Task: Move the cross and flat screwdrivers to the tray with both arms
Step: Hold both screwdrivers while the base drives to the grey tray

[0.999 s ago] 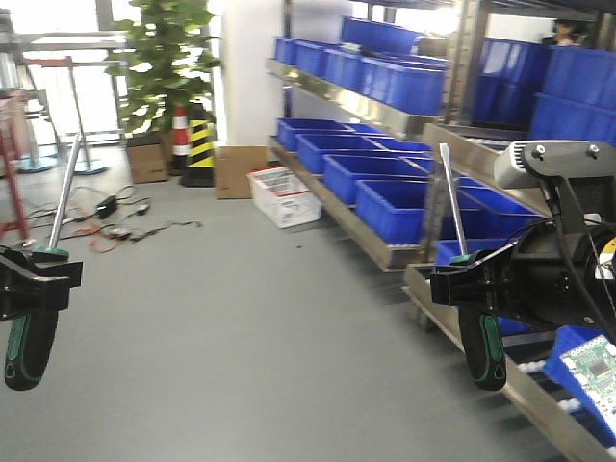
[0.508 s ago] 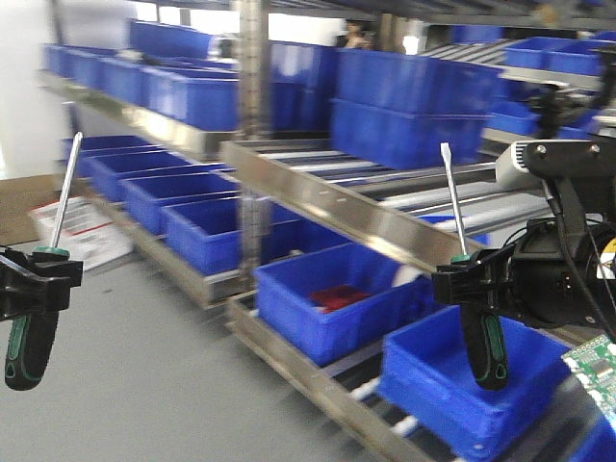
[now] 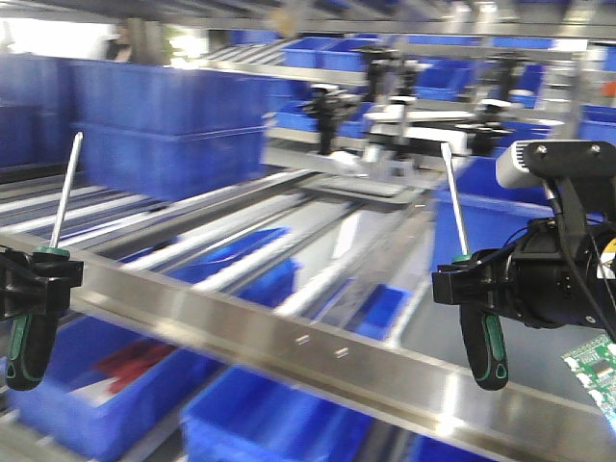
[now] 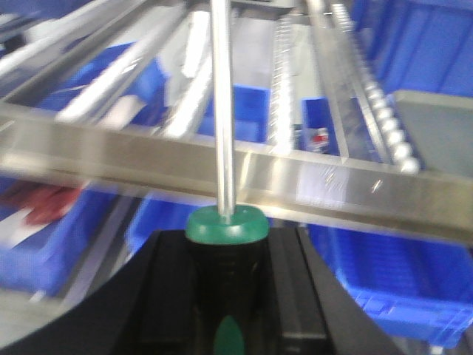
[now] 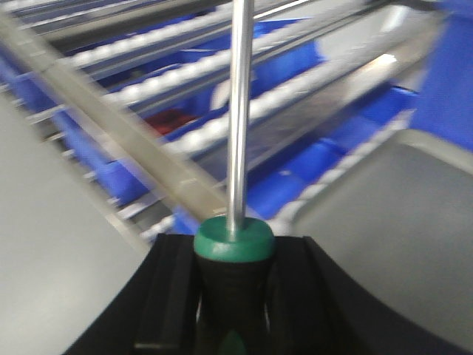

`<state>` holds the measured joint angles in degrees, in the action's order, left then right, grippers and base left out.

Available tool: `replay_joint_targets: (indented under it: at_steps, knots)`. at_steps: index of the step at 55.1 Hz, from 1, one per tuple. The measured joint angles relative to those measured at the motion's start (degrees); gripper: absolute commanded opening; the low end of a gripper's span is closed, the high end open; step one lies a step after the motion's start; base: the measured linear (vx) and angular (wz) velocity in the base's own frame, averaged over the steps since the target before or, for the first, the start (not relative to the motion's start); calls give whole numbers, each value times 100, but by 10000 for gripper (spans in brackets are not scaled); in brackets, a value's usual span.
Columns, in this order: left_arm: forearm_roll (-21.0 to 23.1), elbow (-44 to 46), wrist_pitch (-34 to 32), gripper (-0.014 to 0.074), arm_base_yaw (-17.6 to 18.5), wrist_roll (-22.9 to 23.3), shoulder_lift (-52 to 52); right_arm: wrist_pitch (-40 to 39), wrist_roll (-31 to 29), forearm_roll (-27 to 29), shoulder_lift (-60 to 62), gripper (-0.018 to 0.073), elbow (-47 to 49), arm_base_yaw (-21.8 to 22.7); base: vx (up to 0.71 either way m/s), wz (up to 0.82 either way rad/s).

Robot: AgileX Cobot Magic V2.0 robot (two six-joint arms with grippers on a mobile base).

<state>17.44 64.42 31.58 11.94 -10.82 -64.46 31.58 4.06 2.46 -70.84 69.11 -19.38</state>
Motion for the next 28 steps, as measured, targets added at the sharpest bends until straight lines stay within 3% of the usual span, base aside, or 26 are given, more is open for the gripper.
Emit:
replay_joint_targets:
  at_steps: [28]
  knots:
    - [0, 0, 0, 3, 0, 0, 0, 0, 0, 0, 0, -8, 0, 0, 25, -57]
